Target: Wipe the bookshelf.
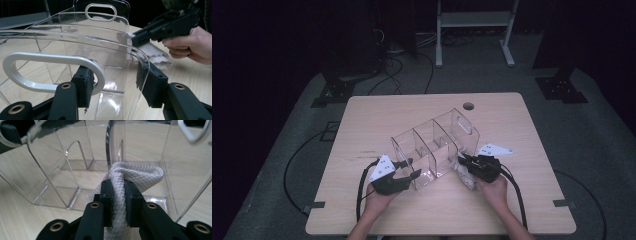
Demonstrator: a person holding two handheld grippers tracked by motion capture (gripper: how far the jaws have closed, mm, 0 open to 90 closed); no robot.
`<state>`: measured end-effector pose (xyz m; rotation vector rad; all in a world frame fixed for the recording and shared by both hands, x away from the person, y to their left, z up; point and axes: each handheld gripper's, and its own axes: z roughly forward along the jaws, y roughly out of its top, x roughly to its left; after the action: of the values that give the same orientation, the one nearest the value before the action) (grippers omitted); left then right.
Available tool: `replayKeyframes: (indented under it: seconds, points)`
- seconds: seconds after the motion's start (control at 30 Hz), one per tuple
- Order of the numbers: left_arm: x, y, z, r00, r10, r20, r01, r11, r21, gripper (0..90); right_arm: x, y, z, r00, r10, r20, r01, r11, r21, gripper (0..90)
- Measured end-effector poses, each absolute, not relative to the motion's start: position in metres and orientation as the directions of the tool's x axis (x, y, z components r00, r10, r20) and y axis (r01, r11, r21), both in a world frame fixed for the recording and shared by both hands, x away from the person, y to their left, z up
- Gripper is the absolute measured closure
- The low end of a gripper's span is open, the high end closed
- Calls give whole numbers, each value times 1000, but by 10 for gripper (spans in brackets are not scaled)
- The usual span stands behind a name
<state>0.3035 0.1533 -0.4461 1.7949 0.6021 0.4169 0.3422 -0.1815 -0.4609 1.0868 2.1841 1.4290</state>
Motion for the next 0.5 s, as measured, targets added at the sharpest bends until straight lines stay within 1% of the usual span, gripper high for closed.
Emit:
replayKeyframes:
  seconds: [0.3, 0.5]
  points:
    - [303, 153, -446, 806, 591, -15, 188, -232, 954, 487, 343, -178, -484, -647, 746, 158, 470, 228, 852, 782]
    - [303, 154, -446, 807, 590, -16, 188, -231, 955, 487, 341, -180, -466, -657, 741, 137, 428, 217, 878, 782]
